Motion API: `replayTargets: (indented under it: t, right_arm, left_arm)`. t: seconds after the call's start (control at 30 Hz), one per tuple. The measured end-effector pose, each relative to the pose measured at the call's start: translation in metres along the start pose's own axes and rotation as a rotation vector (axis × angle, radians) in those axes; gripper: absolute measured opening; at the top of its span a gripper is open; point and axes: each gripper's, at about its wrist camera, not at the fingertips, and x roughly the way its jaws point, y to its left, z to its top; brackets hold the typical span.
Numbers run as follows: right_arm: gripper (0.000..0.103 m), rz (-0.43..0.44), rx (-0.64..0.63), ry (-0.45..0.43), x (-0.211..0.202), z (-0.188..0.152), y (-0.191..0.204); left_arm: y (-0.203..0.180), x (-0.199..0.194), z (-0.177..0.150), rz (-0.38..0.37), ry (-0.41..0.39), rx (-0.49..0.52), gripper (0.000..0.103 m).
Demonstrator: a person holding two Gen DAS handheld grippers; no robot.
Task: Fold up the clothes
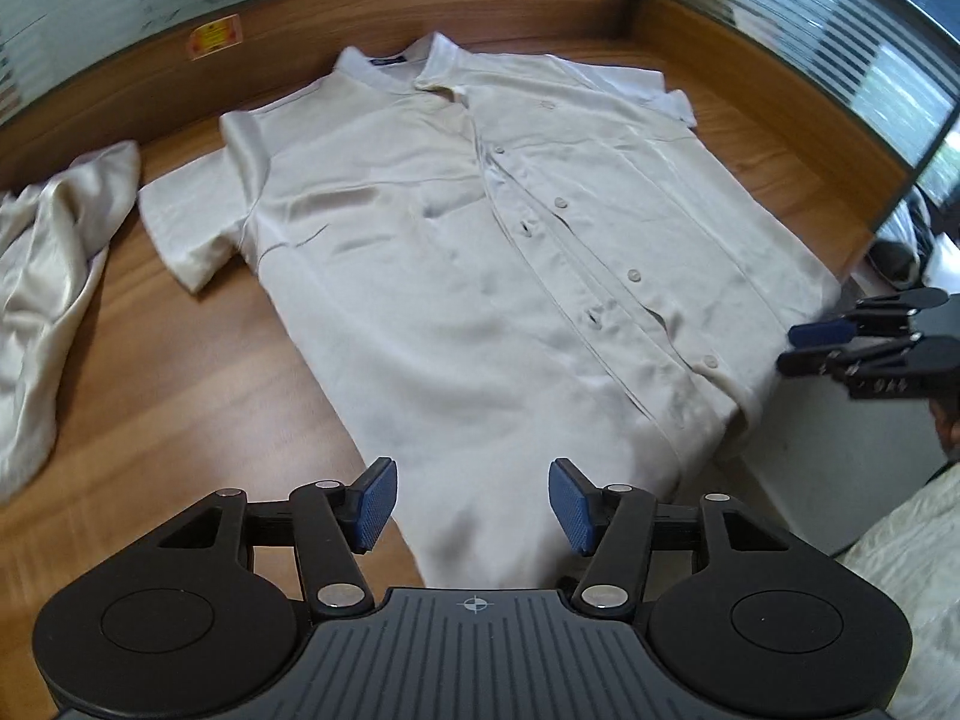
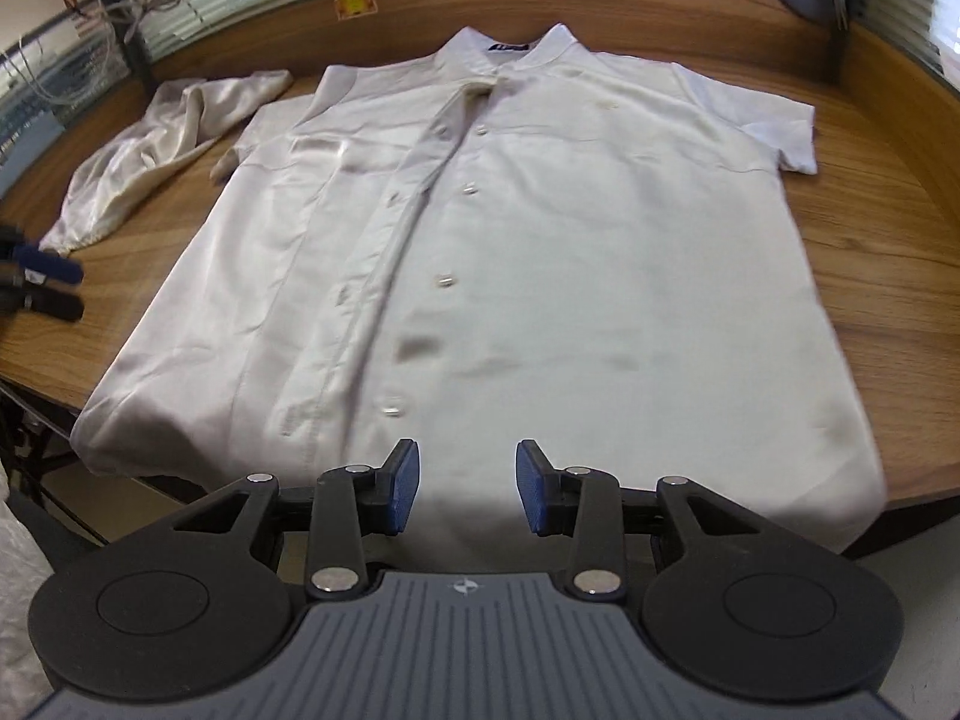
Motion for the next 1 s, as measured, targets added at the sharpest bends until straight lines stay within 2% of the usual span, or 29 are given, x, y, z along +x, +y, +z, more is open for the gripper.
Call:
replayTargets:
  t: [0.2, 0.3, 0.33, 0.47, 0.6, 0.7, 0.8, 0.9, 0.97, 1.0]
  right_arm:
    - [0.039, -0.124, -0.104, 0.02, 0.029, -0.007, 0.044]
    - [0.009, -0.158, -0.124, 0.022, 0.036, -0.01, 0.048]
    - [0.003, -0.16, -0.122, 0.014, 0.035, -0.009, 0.048]
    - [0.002, -0.129, -0.096, -0.009, 0.019, 0.004, 0.028]
    - [0.002, -0.108, -0.049, -0.027, 0.004, 0.022, -0.012]
    - [0.004, -0.142, -0.028, -0.013, 0.006, 0.032, -0.049]
    - [0.005, -0.194, -0.068, 0.013, 0.01, 0.037, -0.075]
    - [0.009, -0.206, -0.103, 0.008, 0.005, 0.039, -0.089]
    - [0.013, -0.173, -0.094, 0.0, -0.004, 0.038, -0.091]
    - [0.018, -0.153, -0.086, -0.003, -0.008, 0.037, -0.091]
  left_arm:
    - [0.019, 0.007, 0.006, -0.032, 0.023, 0.098, 0.061]
    - [0.026, 0.004, 0.008, -0.025, 0.013, 0.113, 0.062]
    - [0.028, 0.003, 0.009, -0.02, 0.007, 0.104, 0.062]
    - [0.029, 0.0, 0.01, 0.001, -0.017, 0.055, 0.062]
    - [0.021, -0.002, 0.007, 0.026, -0.038, -0.004, 0.062]
    - [0.009, -0.001, 0.002, 0.045, -0.049, -0.043, 0.062]
    - [-0.007, 0.001, -0.004, 0.065, -0.056, -0.078, 0.063]
    - [-0.023, 0.001, -0.01, 0.076, -0.062, -0.105, 0.063]
    - [-0.033, 0.001, -0.015, 0.084, -0.065, -0.115, 0.063]
    - [-0.037, 0.001, -0.017, 0.087, -0.066, -0.122, 0.063]
